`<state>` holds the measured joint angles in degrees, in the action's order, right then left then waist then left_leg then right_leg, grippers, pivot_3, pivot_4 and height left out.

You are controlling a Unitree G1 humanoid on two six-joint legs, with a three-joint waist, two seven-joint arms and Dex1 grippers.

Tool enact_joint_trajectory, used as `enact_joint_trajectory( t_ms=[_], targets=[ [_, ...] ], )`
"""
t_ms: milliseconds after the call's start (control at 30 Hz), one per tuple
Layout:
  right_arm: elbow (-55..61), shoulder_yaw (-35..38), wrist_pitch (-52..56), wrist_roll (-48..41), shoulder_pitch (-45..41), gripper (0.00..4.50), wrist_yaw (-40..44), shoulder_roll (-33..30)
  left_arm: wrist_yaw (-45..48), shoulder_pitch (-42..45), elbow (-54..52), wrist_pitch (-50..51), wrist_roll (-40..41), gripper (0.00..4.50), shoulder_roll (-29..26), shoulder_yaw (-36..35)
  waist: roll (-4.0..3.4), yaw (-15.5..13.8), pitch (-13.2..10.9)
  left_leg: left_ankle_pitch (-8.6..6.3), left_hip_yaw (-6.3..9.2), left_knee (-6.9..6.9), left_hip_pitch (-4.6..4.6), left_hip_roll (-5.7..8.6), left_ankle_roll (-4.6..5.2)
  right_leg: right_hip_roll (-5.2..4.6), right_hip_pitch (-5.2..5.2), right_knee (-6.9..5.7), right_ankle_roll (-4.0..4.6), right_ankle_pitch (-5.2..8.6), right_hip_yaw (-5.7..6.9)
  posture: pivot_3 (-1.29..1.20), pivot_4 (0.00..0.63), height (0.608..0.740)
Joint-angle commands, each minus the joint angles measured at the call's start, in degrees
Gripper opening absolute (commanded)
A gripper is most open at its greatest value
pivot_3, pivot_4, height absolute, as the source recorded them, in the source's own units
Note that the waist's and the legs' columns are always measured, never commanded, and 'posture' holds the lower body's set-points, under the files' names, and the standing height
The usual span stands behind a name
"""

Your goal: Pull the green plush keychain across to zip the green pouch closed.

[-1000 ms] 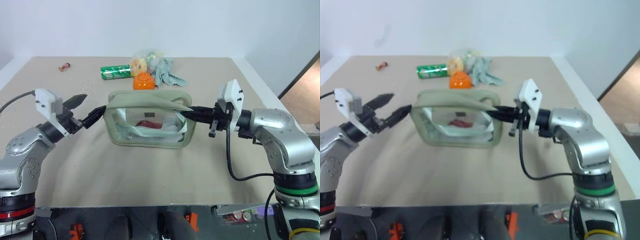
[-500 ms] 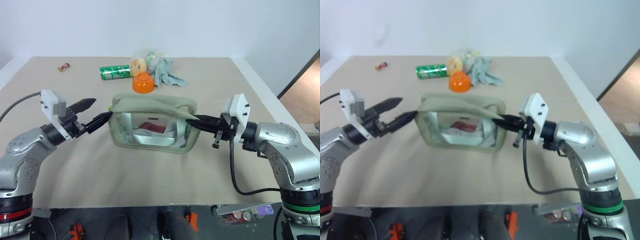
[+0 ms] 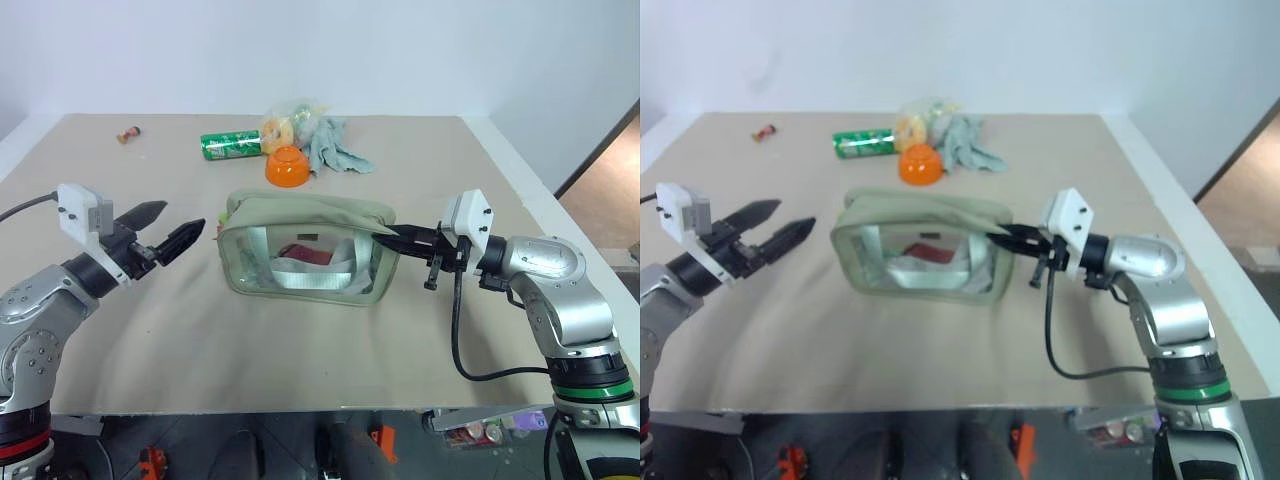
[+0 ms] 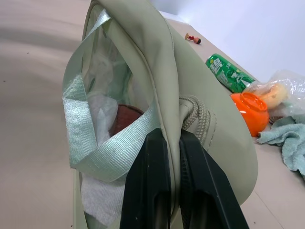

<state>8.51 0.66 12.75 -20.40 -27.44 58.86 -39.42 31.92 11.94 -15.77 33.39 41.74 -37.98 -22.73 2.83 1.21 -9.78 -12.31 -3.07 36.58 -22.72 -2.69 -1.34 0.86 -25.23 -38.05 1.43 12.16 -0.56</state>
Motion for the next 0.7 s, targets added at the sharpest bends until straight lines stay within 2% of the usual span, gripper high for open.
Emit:
enact_joint_trajectory(
  t_ms=[33, 433, 700],
  targets=[
    [1.21, 0.0, -0.47, 0.06, 0.49, 0.03, 0.02, -0.09, -0.31, 1.29, 0.89, -2.88, -3.2, 4.5, -0.4, 0.31, 0.0, -0.01, 0.0, 0.0, 0.0, 0.0, 0.0, 0.0, 0.0, 0.0, 0.0, 0.0, 0.0, 0.0, 0.01, 0.0, 0.15, 0.74],
    [1.55, 0.05, -1.04, 0.39, 1.64, 0.03, -0.6, -0.52, 5.19, 7.55, 12.87, -13.1, -14.18, 4.5, 0.74, 8.54, 0.02, 0.03, 0.02, 0.0, -0.06, -0.01, 0.07, -0.01, 0.0, 0.03, 0.03, -0.01, 0.01, -0.01, -0.06, 0.0, 0.15, 0.74],
    [2.46, 0.56, -1.25, 0.67, 2.81, 0.03, -1.16, -1.11, 13.78, 12.16, 19.79, -17.4, -14.82, 4.5, 1.34, 11.87, 0.03, -0.01, 0.02, 0.0, -0.07, -0.02, 0.07, 0.0, 0.0, 0.02, 0.05, -0.01, 0.01, -0.02, -0.05, 0.0, 0.15, 0.74]
  ],
)
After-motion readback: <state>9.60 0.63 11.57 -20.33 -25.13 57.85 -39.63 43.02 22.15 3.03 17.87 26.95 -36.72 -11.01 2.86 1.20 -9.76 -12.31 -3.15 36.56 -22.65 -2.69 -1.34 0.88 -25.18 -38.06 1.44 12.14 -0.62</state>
